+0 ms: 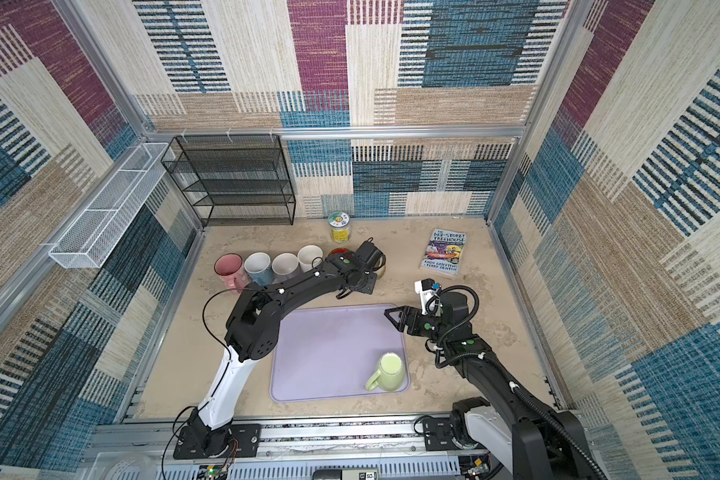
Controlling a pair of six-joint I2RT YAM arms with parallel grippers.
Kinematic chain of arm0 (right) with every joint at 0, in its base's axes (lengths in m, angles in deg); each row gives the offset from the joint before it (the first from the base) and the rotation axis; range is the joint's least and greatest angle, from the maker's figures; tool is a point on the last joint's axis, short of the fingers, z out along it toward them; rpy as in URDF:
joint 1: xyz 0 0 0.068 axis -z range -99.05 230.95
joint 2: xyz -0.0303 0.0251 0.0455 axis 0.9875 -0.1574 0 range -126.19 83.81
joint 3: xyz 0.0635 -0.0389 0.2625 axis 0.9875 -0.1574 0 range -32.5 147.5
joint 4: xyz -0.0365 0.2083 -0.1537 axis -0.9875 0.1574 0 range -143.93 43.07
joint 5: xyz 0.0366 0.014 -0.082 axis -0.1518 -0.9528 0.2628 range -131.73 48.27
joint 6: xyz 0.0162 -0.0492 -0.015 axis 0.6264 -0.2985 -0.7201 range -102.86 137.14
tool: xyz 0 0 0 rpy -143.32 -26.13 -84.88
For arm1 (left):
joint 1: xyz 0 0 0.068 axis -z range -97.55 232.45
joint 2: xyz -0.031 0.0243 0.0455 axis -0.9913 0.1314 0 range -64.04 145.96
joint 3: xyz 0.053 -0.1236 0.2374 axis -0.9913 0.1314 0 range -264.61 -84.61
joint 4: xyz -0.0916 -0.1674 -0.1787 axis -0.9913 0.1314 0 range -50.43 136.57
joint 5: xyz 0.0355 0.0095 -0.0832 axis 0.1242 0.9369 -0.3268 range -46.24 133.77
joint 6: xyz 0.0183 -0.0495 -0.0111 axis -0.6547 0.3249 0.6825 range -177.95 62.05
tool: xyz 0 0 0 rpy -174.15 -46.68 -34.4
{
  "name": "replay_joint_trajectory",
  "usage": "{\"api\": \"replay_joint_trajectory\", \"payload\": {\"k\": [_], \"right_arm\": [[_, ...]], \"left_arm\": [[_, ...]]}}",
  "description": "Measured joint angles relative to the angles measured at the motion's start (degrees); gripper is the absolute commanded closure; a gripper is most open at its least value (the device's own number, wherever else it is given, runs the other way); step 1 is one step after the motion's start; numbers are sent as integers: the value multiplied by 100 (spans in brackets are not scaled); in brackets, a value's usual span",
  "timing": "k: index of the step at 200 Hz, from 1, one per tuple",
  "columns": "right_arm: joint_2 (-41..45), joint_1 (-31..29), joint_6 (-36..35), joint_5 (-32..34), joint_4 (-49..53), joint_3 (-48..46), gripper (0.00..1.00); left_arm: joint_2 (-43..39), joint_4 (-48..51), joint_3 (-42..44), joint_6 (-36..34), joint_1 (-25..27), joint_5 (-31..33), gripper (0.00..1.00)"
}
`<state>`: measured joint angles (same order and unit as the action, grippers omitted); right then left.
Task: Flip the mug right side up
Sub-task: 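Carry the cream mug upright with the left gripper beside the red mug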
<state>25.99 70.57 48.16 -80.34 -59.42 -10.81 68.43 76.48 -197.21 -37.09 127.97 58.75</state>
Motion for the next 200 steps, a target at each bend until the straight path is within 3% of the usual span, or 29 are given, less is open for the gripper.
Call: {"api": "replay_joint_trajectory", "payload": {"k": [92, 200], "right_arm": [[-31, 22, 0, -35, -63, 2, 24], [44, 33, 0, -35, -59, 2, 23]], "left_arm": [[179, 111, -249, -149, 35, 256, 100], [87, 295, -223, -90, 37, 94, 100]]}}
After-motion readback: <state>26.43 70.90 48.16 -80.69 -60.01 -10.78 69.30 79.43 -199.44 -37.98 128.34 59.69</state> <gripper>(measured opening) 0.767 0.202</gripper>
